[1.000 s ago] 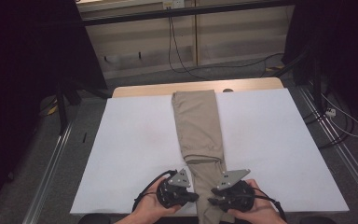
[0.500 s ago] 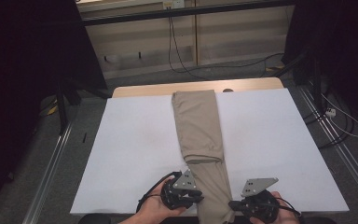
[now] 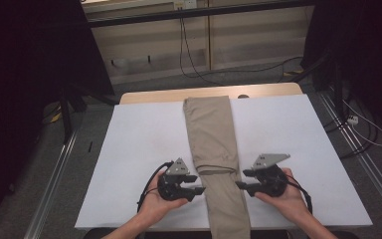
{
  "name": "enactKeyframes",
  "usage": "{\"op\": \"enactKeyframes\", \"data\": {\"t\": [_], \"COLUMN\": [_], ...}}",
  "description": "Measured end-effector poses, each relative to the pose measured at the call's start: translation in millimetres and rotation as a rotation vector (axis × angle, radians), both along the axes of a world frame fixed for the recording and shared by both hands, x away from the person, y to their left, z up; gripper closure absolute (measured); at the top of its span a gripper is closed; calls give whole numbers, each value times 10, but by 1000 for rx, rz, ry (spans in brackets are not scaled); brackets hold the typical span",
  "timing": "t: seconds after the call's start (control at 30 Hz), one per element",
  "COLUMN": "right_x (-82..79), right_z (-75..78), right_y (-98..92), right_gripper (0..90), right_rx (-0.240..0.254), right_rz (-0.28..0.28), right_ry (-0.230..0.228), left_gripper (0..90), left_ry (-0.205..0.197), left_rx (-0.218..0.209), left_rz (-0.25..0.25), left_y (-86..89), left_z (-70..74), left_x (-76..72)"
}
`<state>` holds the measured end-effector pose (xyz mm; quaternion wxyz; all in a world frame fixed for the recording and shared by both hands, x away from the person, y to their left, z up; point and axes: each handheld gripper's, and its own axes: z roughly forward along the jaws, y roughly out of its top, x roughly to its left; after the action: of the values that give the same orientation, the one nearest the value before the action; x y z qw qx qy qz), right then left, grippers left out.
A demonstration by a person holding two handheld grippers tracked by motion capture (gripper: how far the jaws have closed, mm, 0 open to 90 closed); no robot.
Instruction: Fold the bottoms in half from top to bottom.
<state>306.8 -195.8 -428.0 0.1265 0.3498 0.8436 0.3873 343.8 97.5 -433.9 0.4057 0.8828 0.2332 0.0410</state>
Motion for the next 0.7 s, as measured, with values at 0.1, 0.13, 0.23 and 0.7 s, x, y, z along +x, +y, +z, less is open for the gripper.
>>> {"op": "enactKeyframes", "data": {"t": [0.1, 0.13, 0.23, 0.7], "right_x": [271, 341, 486, 681], "right_z": [-1, -7, -69, -60], "right_y": [99, 139, 227, 197], "right_gripper": [456, 444, 447, 861], "right_rx": [-30, -36, -79, -60], "right_rz": [17, 31, 59, 5], "right_ry": [-11, -16, -2, -33], "left_gripper": [393, 395, 385, 637], "left_ry": [-56, -60, -88, -83], "left_rx": [50, 44, 39, -5], "left_rz": [40, 43, 62, 52], "left_y": [-57, -66, -86, -102], "left_z": [13, 14, 3, -111], "left_x": [149, 196, 307, 510]}}
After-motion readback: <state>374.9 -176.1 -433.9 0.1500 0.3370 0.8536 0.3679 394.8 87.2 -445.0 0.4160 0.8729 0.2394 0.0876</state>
